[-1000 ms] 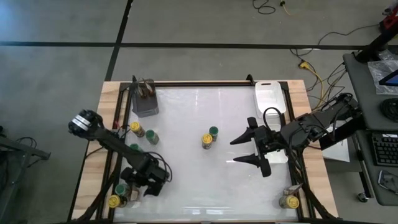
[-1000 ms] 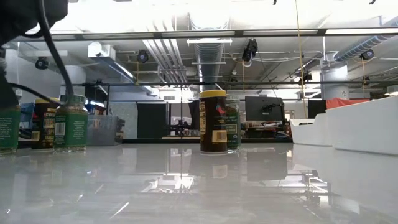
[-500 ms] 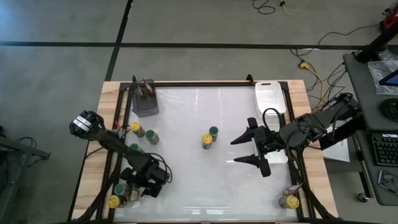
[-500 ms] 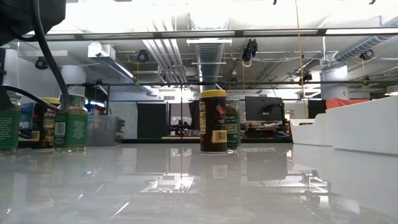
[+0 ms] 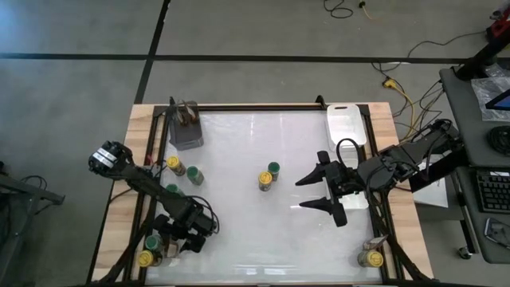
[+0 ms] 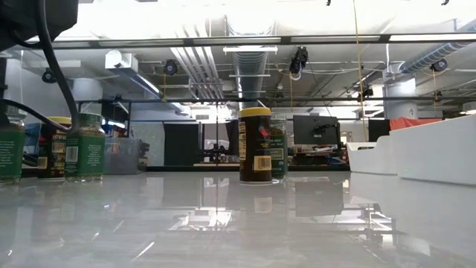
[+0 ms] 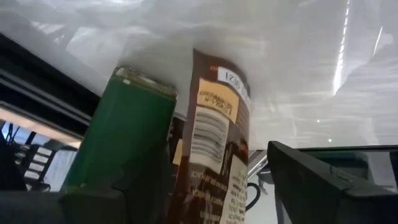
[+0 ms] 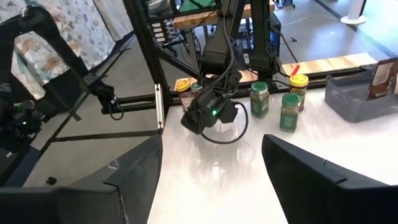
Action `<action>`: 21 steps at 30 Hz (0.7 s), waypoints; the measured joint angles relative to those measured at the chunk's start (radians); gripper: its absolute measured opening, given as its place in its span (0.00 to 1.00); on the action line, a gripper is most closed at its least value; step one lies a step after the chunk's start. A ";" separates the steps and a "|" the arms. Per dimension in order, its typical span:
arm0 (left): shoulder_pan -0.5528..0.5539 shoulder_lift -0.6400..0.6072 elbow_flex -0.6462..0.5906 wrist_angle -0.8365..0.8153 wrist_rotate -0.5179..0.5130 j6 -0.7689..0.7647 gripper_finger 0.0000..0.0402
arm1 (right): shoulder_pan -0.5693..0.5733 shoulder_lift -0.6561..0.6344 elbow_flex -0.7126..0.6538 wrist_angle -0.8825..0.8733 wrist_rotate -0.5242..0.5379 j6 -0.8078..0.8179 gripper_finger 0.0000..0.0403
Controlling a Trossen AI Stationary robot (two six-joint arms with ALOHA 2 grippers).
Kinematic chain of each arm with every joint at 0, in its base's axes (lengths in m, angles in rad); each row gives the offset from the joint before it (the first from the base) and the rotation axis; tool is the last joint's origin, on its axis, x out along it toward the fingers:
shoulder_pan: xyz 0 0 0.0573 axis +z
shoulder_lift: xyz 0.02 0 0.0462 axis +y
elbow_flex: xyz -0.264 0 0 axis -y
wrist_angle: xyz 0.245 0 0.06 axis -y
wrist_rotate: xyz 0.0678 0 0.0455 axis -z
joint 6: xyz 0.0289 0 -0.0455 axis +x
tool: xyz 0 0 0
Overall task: Sort spices by type
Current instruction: Put the orange seasoning bag into the black bin
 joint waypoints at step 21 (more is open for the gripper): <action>-0.008 -0.019 -0.009 0.004 -0.044 -0.065 0.57 | 0.000 0.000 0.000 -0.007 0.000 -0.001 0.63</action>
